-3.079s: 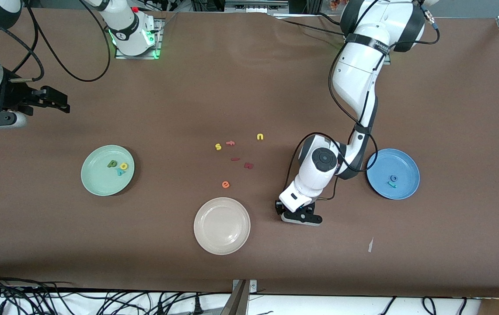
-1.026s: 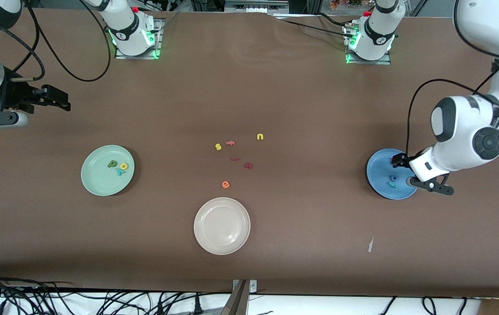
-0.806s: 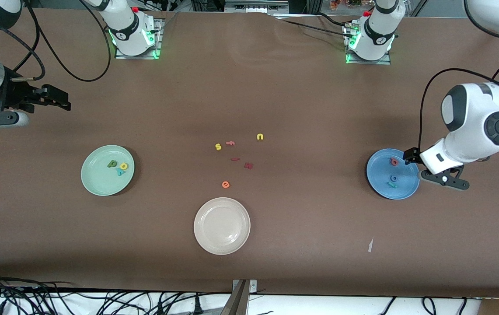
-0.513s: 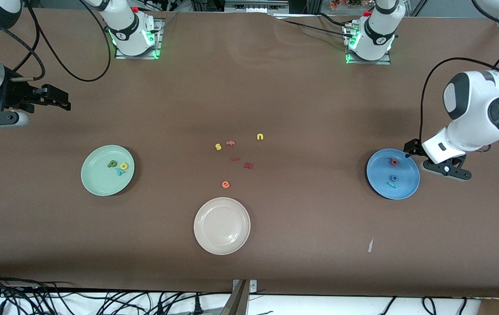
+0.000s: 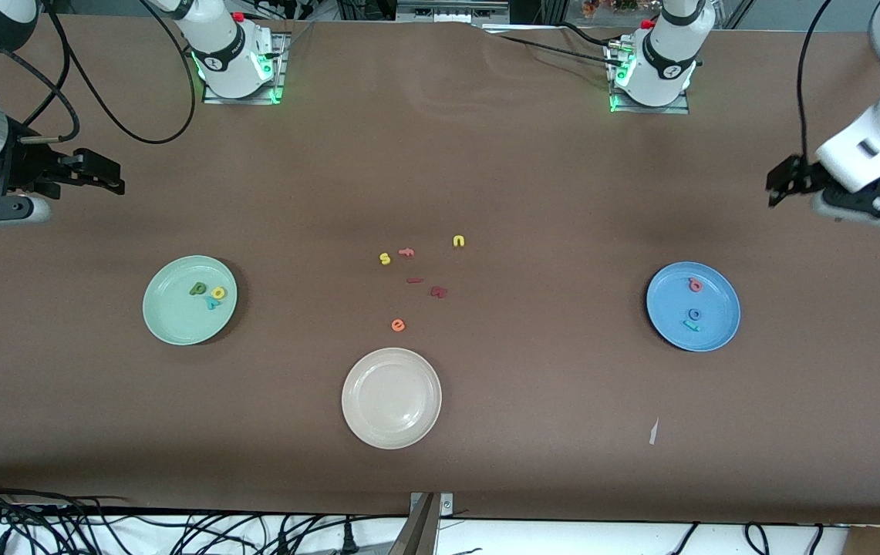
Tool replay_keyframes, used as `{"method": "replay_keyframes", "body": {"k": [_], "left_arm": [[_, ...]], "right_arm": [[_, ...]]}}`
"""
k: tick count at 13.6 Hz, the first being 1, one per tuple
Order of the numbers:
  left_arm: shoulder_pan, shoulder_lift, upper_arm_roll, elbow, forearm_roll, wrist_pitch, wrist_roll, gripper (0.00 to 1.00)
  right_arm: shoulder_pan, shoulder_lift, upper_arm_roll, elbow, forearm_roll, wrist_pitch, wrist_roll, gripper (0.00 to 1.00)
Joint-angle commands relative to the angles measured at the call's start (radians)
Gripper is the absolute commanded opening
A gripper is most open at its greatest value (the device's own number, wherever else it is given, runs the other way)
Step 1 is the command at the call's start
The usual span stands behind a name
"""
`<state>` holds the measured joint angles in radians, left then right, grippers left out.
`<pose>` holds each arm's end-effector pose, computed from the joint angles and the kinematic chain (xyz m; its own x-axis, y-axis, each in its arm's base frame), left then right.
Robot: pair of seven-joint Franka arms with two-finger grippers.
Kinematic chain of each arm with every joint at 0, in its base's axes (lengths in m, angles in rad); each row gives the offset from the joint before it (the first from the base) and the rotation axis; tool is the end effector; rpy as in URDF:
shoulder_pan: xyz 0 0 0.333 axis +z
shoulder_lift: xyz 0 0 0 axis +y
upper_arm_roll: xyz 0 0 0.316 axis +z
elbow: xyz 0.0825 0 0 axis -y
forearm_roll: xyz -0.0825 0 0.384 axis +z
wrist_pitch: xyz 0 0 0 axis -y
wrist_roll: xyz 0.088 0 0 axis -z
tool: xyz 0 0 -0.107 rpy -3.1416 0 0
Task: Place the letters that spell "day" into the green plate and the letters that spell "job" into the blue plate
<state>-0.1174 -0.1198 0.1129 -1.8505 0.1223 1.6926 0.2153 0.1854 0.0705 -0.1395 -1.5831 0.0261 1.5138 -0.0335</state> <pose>0.5206 0.0120 0.5668 0.9706 -0.2325 -0.0615 -0.2376 -0.9666 -0.0961 0.5653 0.0315 0.5750 0.9872 0.0793 -0.1380 0.0772 -0.9968 -0.0208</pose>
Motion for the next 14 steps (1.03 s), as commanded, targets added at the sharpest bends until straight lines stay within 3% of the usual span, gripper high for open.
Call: {"method": "replay_keyframes", "body": {"k": [1, 6, 14], "left_arm": [[-0.004, 0.026, -0.022, 0.176, 0.03, -0.17, -0.053, 1.0], [-0.004, 0.054, -0.039, 0.264, -0.027, -0.22, -0.134, 1.0], [0.007, 0.074, -0.032, 0.269, -0.093, -0.215, -0.179, 1.0]], "right_arm": [[-0.003, -0.003, 0.005, 0.003, -0.012, -0.012, 0.003, 1.0], [-0.003, -0.003, 0.005, 0.003, -0.012, -0.012, 0.001, 1.0], [-0.004, -0.003, 0.005, 0.005, -0.014, -0.012, 0.001, 1.0]]}}
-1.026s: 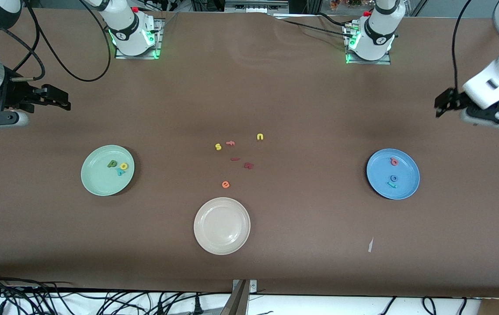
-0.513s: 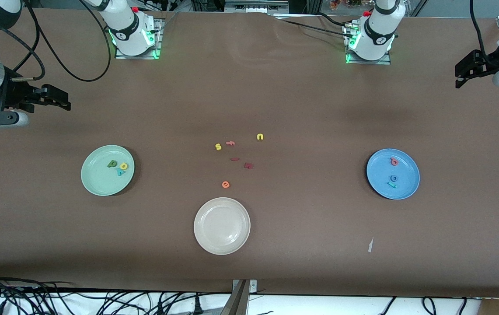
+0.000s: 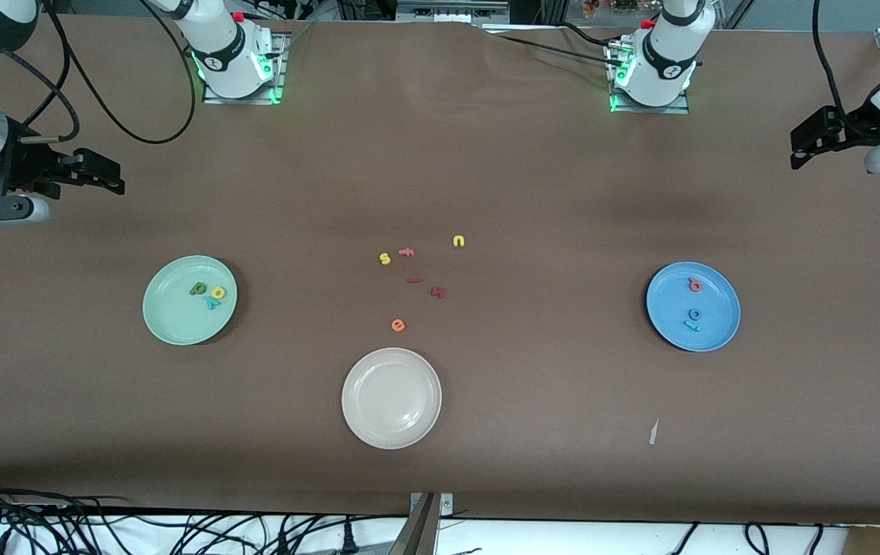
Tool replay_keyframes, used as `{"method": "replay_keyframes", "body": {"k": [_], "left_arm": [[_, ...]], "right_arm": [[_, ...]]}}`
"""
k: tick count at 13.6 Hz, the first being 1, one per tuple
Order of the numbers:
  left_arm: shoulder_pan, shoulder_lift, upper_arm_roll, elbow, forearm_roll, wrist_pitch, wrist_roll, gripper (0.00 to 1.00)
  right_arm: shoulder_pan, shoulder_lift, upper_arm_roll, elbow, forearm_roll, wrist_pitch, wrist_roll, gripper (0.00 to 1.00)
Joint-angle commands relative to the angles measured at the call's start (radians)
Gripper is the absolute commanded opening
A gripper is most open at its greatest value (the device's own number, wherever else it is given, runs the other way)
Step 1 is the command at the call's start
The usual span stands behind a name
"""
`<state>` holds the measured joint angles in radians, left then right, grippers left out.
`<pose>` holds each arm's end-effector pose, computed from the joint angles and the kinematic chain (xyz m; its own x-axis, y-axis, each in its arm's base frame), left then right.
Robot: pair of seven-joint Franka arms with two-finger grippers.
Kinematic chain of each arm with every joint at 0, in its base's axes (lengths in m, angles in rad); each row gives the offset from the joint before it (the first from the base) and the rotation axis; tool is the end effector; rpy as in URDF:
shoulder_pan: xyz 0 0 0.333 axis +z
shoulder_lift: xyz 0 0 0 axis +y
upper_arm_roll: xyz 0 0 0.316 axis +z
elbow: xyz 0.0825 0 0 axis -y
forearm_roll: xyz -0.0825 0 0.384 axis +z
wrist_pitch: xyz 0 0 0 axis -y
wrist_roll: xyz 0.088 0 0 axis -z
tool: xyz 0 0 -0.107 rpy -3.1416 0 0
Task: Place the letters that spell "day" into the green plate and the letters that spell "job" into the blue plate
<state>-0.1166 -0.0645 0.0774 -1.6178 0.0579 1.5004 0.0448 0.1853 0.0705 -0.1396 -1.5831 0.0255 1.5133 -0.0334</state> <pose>0.5266 -0.0127 0.6314 0.9952 -0.0801 -0.0553 -0.0829 -0.9953 -0.0505 0.5652 0.0313 0.5750 0.9872 0.0790 -0.1386 0.0769 -0.9968 -0.0202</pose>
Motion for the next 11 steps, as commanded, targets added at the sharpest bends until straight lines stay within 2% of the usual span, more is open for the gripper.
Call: {"method": "replay_keyframes", "body": {"k": [1, 9, 11], "left_arm": [[0.006, 0.02, 0.004, 0.036, -0.029, -0.023, -0.008, 1.0], [0.031, 0.022, 0.004, 0.039, -0.038, -0.019, -0.005, 1.0], [0.037, 0.043, 0.004, 0.067, -0.05, -0.019, -0.005, 1.0]], "right_arm": [[-0.004, -0.003, 0.005, 0.005, -0.013, -0.01, 0.001, 1.0], [-0.004, -0.003, 0.005, 0.005, -0.015, -0.01, 0.0, 1.0], [-0.004, -0.003, 0.005, 0.005, -0.015, -0.01, 0.0, 1.0]]}}
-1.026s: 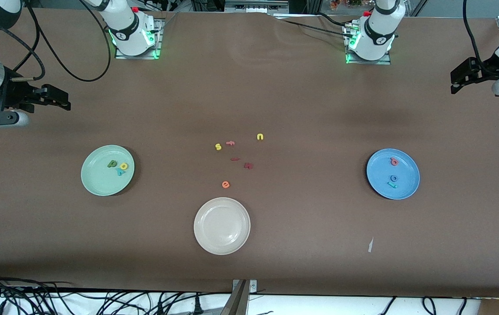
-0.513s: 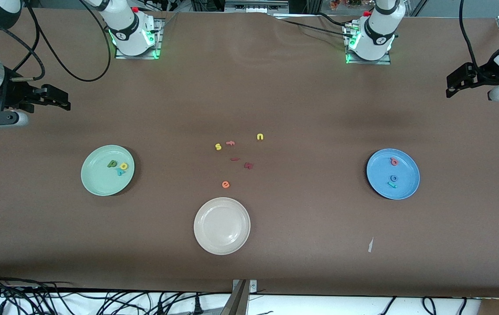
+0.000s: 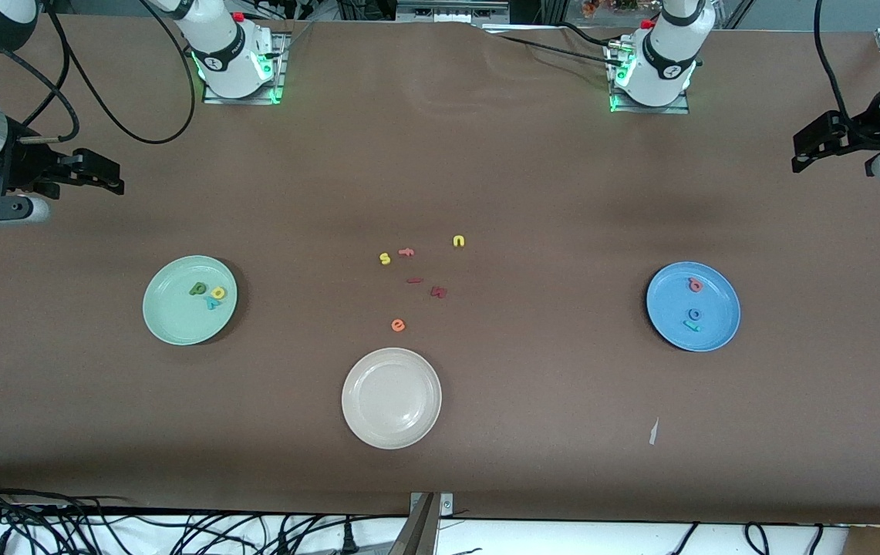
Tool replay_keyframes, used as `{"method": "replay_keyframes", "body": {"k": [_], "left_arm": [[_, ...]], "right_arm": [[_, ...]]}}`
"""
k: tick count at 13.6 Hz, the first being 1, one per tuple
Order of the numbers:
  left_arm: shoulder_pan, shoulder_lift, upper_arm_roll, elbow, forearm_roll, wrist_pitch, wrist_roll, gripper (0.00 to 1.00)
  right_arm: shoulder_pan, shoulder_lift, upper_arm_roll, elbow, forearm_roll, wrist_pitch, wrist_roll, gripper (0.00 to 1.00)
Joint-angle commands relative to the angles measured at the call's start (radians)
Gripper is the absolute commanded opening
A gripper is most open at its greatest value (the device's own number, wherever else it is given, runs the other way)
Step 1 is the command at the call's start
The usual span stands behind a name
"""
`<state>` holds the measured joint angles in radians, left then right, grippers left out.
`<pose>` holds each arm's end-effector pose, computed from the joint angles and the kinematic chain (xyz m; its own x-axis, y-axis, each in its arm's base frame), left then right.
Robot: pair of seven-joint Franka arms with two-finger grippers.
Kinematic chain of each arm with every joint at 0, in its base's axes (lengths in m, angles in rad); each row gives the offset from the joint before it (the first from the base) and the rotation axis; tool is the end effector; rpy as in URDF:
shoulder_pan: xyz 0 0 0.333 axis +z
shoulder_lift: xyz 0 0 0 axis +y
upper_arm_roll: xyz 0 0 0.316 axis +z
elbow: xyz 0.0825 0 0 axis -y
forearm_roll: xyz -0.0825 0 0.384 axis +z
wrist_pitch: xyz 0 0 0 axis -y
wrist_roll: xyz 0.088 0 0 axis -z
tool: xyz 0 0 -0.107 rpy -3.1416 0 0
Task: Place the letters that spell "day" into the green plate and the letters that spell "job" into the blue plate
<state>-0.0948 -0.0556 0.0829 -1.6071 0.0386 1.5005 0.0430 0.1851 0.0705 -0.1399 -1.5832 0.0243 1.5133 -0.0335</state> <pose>0.5297 -0.0006 0.6316 0.9972 -0.0525 -0.0525 -0.0542 -0.9980 -0.0317 0.5652 0.0309 0.5749 0.9872 0.0785 -0.1387 0.0766 -0.9969 -0.0190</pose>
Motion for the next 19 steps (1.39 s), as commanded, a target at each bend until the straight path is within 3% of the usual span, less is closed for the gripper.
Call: {"method": "replay_keyframes", "body": {"k": [1, 19], "left_arm": [[0.018, 0.037, -0.002, 0.059, -0.031, -0.019, -0.003, 1.0], [0.032, 0.051, -0.002, 0.072, -0.04, -0.019, -0.003, 1.0]], "right_arm": [[-0.004, -0.003, 0.005, 0.005, -0.014, -0.01, 0.0, 1.0], [-0.007, -0.003, 0.002, 0.003, -0.014, -0.01, 0.001, 1.0]]}}
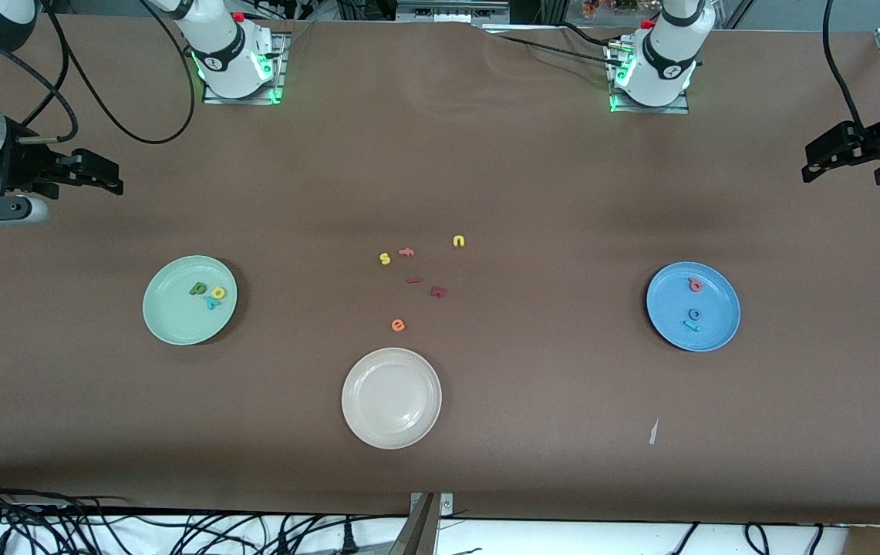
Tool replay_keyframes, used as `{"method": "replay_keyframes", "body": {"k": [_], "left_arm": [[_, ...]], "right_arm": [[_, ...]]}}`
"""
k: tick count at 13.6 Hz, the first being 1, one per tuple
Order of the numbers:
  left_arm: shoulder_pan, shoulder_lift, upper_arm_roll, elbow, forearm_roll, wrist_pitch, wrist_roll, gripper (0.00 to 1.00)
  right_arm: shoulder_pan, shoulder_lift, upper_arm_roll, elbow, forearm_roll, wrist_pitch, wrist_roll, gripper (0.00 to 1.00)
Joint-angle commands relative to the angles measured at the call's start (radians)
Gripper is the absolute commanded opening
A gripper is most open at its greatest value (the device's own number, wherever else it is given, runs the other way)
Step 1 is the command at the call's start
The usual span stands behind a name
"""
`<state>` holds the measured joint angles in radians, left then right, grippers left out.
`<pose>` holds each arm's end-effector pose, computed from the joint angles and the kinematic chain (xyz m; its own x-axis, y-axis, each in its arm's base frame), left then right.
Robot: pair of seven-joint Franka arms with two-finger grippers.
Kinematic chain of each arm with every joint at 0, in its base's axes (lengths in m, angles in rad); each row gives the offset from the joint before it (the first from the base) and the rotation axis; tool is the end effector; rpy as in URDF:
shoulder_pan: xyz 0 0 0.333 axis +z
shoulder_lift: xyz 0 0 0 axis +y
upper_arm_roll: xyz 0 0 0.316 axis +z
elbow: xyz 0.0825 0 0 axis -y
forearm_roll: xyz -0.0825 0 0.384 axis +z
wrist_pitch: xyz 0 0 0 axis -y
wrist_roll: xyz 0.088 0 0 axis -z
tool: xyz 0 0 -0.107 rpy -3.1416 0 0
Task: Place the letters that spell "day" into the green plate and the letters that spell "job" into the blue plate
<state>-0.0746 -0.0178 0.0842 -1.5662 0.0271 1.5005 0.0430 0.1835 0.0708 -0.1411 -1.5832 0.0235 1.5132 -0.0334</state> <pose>0.5417 0.0087 0.6304 0.9983 -0.0316 -0.0490 -0.0328 -0.9992 -0.0235 0.5654 0.0292 0.5748 0.9874 0.0756 -0.1391 0.0738 -0.9971 -0.0181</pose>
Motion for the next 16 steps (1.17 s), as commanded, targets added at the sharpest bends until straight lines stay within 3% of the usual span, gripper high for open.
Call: {"method": "replay_keyframes", "body": {"k": [1, 16], "left_arm": [[0.013, 0.013, -0.003, 0.031, -0.029, -0.019, -0.003, 1.0], [0.022, 0.013, -0.003, 0.029, -0.029, -0.019, -0.003, 1.0]], "right_arm": [[-0.006, -0.002, 0.003, 0.005, -0.013, -0.01, 0.001, 1.0], [-0.007, 0.004, 0.003, 0.005, -0.013, -0.01, 0.001, 1.0]]}}
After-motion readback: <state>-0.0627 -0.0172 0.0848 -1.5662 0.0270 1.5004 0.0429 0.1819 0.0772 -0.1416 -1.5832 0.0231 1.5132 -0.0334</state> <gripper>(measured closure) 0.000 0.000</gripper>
